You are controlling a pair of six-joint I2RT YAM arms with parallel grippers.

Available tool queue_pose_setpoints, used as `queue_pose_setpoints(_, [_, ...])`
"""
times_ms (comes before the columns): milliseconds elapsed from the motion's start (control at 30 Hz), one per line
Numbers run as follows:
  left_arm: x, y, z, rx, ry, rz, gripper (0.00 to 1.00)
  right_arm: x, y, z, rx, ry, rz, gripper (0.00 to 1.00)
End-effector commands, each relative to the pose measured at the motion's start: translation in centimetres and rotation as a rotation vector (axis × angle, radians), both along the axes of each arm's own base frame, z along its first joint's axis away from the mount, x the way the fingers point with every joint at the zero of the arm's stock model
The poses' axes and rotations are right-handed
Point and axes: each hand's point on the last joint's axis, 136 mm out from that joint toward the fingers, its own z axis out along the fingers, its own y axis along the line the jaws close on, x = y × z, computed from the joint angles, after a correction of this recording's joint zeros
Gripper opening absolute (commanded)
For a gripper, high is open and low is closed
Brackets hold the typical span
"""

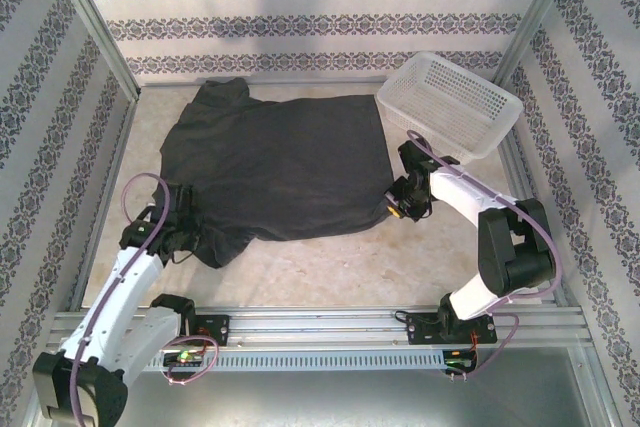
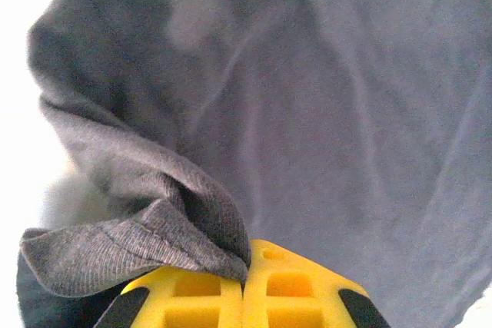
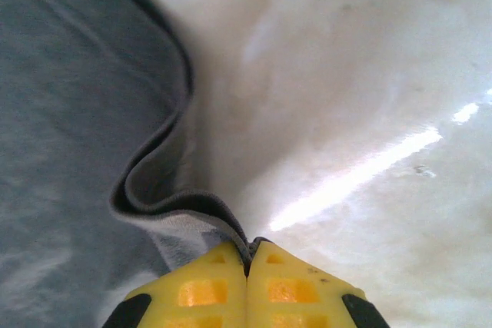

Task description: Fold and stack the t-shirts

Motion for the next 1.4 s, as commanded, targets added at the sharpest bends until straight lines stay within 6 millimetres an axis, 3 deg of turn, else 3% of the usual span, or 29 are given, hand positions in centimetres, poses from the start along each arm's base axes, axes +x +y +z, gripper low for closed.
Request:
queue_pose_setpoints(0, [5.4, 0.2, 4.3, 0.005, -0.206, -0.053, 0.00, 1.4, 0.4, 2.0, 0.005, -0.032, -0.006, 0.00])
queue_pose_setpoints(233, [11.1, 1.2, 5.7, -0.016, -0.238, -0.106, 0.00, 4.9, 0.4, 3.2, 0.018, -0.060, -0.049, 0.00])
queue_pose_setpoints(467, [14.9, 2.9, 5.5, 0.022, -0.208, -0.149, 0.00, 8.1, 0.4, 3.0, 0.032, -0.060, -0.102, 0.00])
queue_pose_setpoints(767, [19.8, 5.0, 5.7, 0.064, -0.212, -0.225, 0.00, 10.0, 0.1, 2.8, 0.012, -0.055, -0.159, 0.00])
queue_pose_setpoints(1033, [21.7, 6.1, 4.3, 0.067, -0.177, -0.255, 0.00, 11.6, -0.5, 2.7, -0.020, -0.055, -0.180, 0.00])
queue_pose_setpoints(1367, [20.5, 9.2, 2.2, 0.098, -0.085, -0.183, 0.00, 13.0, -1.8, 2.4, -0.066, -0.050, -0.212, 0.00])
